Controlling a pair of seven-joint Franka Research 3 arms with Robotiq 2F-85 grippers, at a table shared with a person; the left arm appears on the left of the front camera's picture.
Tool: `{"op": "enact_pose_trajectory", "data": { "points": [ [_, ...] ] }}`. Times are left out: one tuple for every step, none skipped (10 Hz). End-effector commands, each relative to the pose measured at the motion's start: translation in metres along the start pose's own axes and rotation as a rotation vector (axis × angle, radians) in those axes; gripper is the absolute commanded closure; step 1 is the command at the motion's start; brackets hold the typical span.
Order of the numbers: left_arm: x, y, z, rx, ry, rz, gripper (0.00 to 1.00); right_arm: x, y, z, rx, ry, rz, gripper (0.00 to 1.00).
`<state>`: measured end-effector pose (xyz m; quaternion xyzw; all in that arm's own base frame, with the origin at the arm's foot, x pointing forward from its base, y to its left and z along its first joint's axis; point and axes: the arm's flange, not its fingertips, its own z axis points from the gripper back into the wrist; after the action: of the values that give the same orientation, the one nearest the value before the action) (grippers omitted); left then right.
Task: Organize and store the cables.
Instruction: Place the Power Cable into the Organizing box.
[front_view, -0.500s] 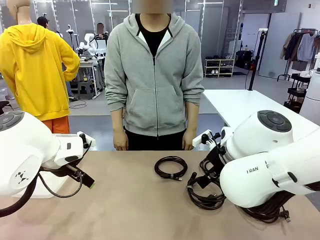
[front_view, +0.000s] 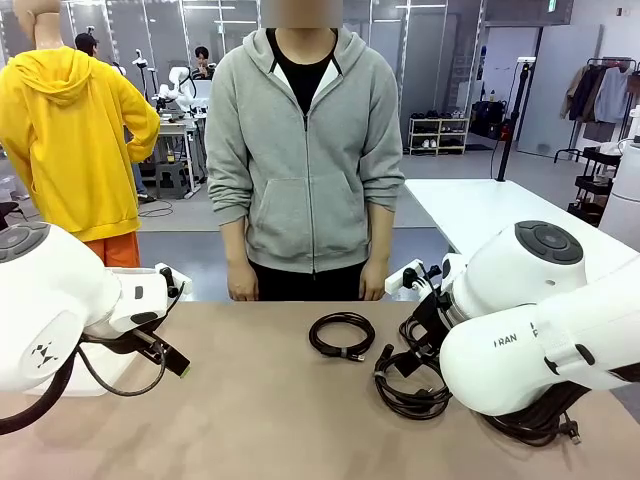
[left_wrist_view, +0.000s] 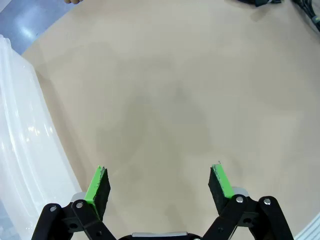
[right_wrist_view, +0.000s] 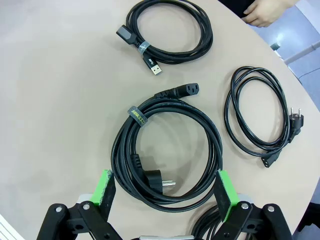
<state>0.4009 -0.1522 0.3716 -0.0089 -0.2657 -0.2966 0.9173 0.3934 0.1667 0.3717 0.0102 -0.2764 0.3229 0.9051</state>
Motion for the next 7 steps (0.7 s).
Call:
{"op": "enact_pose_trajectory", "data": {
  "points": [
    [0.000,0.001,0.000,0.000,0.000,0.004,0.00,0.000,0.000,0.000,0.000,0.000,-0.002,0.00],
    [0.000,0.001,0.000,0.000,0.000,0.004,0.00,0.000,0.000,0.000,0.000,0.000,-0.002,0.00],
    [0.000,0.001,0.000,0.000,0.000,0.004,0.00,0.000,0.000,0.000,0.000,0.000,-0.002,0.00],
    [0.000,0.001,0.000,0.000,0.000,0.004,0.00,0.000,0.000,0.000,0.000,0.000,-0.002,0.00],
    [0.000,0.001,0.000,0.000,0.000,0.004,0.00,0.000,0.000,0.000,0.000,0.000,-0.002,0.00],
    [0.000,0.000,0.000,0.000,0.000,0.000,0.00,0.000,0.000,0.000,0.000,0.000,0.000,0.00],
    [0.014,0.011,0.020,-0.045,-0.041,-0.054,0.00,0.006,-0.011,0.026,0.064,-0.032,0.009,0.00]
  ]
}}
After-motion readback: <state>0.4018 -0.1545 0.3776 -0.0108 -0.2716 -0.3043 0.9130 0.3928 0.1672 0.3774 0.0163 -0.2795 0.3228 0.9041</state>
